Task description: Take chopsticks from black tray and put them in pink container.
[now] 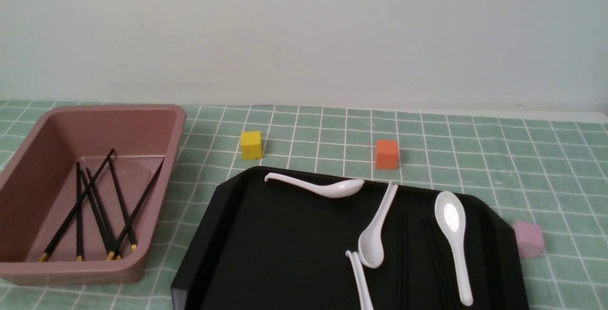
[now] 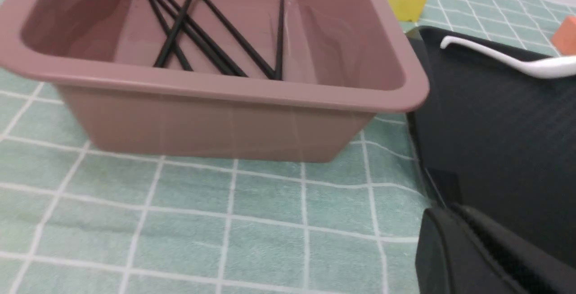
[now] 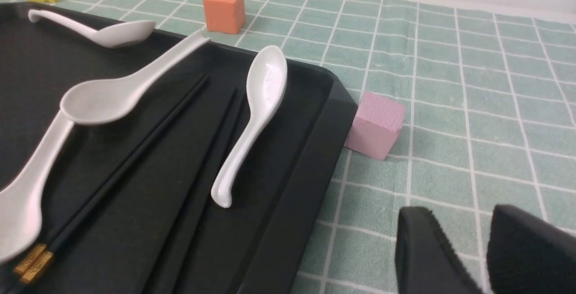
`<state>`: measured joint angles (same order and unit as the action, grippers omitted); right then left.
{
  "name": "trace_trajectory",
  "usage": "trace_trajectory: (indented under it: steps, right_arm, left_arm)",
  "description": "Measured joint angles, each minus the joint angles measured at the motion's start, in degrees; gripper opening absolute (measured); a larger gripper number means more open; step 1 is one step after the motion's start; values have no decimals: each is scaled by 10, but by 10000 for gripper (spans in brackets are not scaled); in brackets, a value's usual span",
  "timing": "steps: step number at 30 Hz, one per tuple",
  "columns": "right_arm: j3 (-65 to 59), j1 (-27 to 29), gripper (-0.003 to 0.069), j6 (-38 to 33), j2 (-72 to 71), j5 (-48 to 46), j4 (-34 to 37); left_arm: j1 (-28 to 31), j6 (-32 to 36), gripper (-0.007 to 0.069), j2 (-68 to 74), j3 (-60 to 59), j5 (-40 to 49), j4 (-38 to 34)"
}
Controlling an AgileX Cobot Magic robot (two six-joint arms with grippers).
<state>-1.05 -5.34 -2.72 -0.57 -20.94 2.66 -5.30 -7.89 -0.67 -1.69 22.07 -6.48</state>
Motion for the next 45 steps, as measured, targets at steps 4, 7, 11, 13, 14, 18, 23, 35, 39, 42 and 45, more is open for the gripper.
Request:
trace_trajectory:
  steps: [4, 7, 11, 13, 14, 18, 23, 35, 39, 42, 45]
  right_arm:
    - [0, 0, 240, 0, 0, 0, 0]
    - [0, 0, 240, 0, 0, 0, 0]
    - [0, 0, 240, 0, 0, 0, 1]
    - [0, 0, 240, 0, 0, 0, 1]
    - [0, 0, 240, 0, 0, 0, 1]
    - [0, 0, 240, 0, 0, 0, 0]
    - [0, 0, 240, 0, 0, 0, 0]
    - [0, 0, 240, 0, 0, 0, 0]
    - [0, 0, 240, 0, 0, 0, 0]
    - [0, 0, 240, 1, 0, 0, 0]
    - [0, 0, 240, 1, 0, 0, 0]
  left_arm:
    - [11, -5, -9, 0, 0, 0, 4]
    - [11, -6, -9, 0, 0, 0, 5]
    - [11, -6, -2, 0, 0, 0, 5]
    - [11, -6, -1, 0, 0, 0, 5]
    - [11, -6, -1, 0, 0, 0, 5]
    - [11, -6, 3, 0, 0, 0, 5]
    - [11, -6, 6, 0, 0, 0, 7]
    - [11, -6, 19, 0, 0, 0, 4]
    - [11, -6, 20, 0, 0, 0, 4]
    - [11, -6, 22, 0, 0, 0, 4]
    - [11, -6, 22, 0, 0, 0, 4]
